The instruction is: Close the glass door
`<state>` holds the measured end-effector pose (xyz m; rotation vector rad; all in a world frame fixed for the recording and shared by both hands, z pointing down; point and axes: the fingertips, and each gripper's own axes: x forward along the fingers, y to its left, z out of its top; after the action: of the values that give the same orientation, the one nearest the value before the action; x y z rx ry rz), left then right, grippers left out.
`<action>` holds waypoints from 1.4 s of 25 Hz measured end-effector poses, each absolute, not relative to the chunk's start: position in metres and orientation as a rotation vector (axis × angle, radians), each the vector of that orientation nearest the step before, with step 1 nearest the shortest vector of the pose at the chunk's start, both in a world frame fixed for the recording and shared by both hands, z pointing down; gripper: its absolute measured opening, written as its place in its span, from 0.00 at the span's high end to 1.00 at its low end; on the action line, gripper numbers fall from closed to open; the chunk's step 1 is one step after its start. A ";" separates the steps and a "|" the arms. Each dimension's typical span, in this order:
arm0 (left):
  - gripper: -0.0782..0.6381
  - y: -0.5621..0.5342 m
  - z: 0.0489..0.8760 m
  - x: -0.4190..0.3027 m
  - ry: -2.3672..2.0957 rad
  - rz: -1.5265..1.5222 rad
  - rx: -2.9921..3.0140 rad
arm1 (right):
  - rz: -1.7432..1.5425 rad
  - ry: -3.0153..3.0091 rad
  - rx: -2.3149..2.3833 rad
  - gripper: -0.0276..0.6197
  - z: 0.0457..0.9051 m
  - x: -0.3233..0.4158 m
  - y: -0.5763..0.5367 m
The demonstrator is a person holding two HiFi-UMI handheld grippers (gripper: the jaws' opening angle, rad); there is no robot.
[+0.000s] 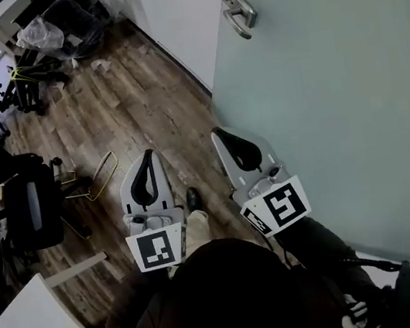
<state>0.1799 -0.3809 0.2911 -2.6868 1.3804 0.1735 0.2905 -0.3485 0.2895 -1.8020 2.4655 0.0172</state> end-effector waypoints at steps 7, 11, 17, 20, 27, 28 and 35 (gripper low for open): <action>0.90 -0.504 0.297 0.221 1.293 0.127 -2.748 | 0.032 2.403 -1.900 0.96 0.281 0.335 -0.464; 0.90 -0.544 0.292 0.251 1.253 0.162 -2.772 | 0.074 2.339 -1.977 0.96 0.272 0.368 -0.495; 0.90 -0.585 0.285 0.307 1.124 0.211 -2.807 | 0.188 2.264 -2.072 0.96 0.254 0.416 -0.528; 0.90 -0.605 0.282 0.324 1.108 0.205 -2.829 | 0.283 2.286 -2.148 0.96 0.251 0.427 -0.545; 0.90 -0.636 0.289 0.386 0.992 0.265 -2.892 | 0.130 2.354 -2.381 0.85 0.308 0.476 -0.580; 0.90 -0.639 0.294 0.390 0.986 0.249 -2.901 | 0.086 2.363 -2.388 0.85 0.318 0.480 -0.584; 0.90 -0.638 0.310 0.376 0.970 0.110 -2.947 | 0.015 2.254 -2.527 0.85 0.328 0.483 -0.590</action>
<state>0.3761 -0.6380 0.3098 -2.9472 0.9701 0.1098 0.4829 -0.5903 0.3279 -2.5267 2.2541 0.0151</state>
